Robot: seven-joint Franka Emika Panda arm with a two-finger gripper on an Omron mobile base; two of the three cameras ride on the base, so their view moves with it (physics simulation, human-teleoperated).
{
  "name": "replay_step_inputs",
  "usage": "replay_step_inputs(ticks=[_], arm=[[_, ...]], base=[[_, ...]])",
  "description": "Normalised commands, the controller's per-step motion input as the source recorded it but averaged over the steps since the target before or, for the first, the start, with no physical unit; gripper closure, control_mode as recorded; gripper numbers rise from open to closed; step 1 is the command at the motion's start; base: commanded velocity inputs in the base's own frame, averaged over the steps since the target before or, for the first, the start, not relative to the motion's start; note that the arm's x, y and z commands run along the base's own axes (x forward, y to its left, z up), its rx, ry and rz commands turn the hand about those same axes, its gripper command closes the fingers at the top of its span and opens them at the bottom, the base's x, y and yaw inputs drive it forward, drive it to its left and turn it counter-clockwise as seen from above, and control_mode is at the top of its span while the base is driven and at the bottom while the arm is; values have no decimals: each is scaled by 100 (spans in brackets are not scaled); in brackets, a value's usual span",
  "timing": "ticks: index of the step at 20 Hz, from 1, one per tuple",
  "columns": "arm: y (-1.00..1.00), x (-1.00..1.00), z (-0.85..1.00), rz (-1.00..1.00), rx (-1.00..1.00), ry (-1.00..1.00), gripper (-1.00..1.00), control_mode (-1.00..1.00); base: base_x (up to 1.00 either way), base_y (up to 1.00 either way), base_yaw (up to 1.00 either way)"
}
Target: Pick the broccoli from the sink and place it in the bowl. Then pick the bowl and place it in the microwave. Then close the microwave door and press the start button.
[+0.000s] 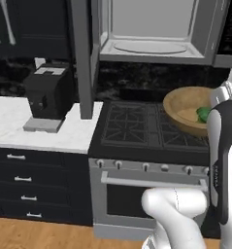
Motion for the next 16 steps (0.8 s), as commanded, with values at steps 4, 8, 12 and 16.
replay_step_inputs(ticks=[4, 8, 12, 16], arm=[[0, 0, 0, 0, 0, 0, 100, 100], [0, 0, 0, 0, 0, 0, 100, 100], [0, 0, 0, 0, 0, 0, 100, 100], [0, 0, 0, 0, 0, 0, 100, 100]], base=[[0, -3, 38], [31, -8, 34], [38, -39, 30], [34, -39, 11]])
